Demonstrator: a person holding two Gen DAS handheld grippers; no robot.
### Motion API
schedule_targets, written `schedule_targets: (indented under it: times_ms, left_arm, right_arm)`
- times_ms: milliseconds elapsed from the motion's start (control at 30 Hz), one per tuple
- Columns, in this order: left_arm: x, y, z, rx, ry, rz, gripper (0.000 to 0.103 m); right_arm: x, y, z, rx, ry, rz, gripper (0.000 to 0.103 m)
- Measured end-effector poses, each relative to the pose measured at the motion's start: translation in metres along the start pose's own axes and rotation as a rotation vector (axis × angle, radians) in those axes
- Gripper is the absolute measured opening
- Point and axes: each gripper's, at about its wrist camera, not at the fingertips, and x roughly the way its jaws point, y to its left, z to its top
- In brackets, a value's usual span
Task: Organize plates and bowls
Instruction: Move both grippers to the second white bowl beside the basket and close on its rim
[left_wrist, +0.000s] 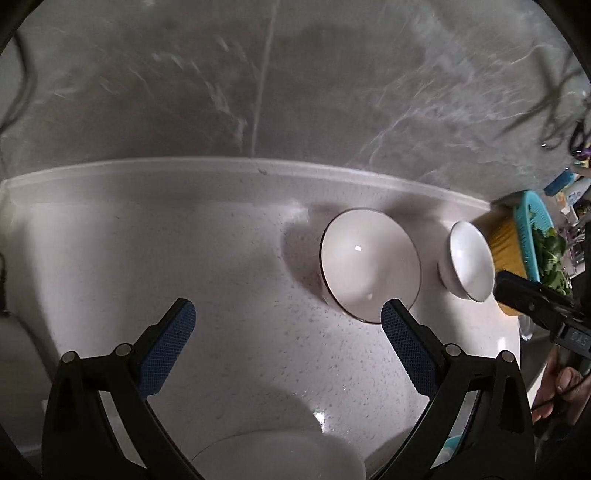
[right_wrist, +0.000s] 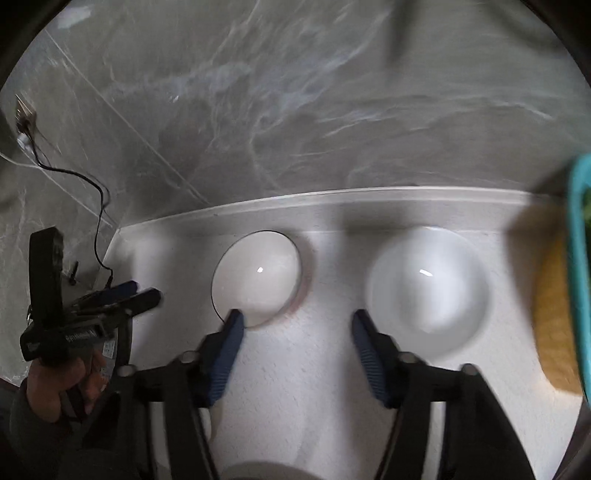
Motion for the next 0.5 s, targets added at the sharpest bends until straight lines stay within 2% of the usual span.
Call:
schedule_targets:
  times_ms: [67, 167, 267, 333, 400, 500]
  left_arm:
    - [0.014, -0.003, 0.004, 0.011, 0.039, -0.004, 0.101]
    - [0.02, -0.005, 0.008, 0.0, 0.044, -0.024, 0.101]
    - [0.016, -0.021, 0.013, 0.009, 0.021, -0.078, 0.101]
    - [0.016, -0.047, 0.018, 0.058, 0.019, -0.134, 0.101]
    - [0.021, -0.071, 0.022, 0.106, 0.028, -0.157, 0.101]
    - [0.044, -0.115, 0.036, 0.188, 0.049, -0.15, 0.101]
  right_arm:
    - [0.006, 0.007, 0.009, -0.01, -0.006, 0.0, 0.056]
    - [0.007, 0.009, 0.014, -0.013, -0.016, -0.014, 0.056]
    - [-0.007, -0.008, 0.01, 0.018, -0.044, -0.087, 0.056]
    - [-0.018, -0.034, 0.002, 0.095, -0.063, -0.132, 0.056]
    - [-0.028, -0.052, -0.008, 0.135, -0.079, -0.18, 0.056]
    - [-0.034, -0.072, -0.022, 0.174, -0.076, -0.225, 0.056]
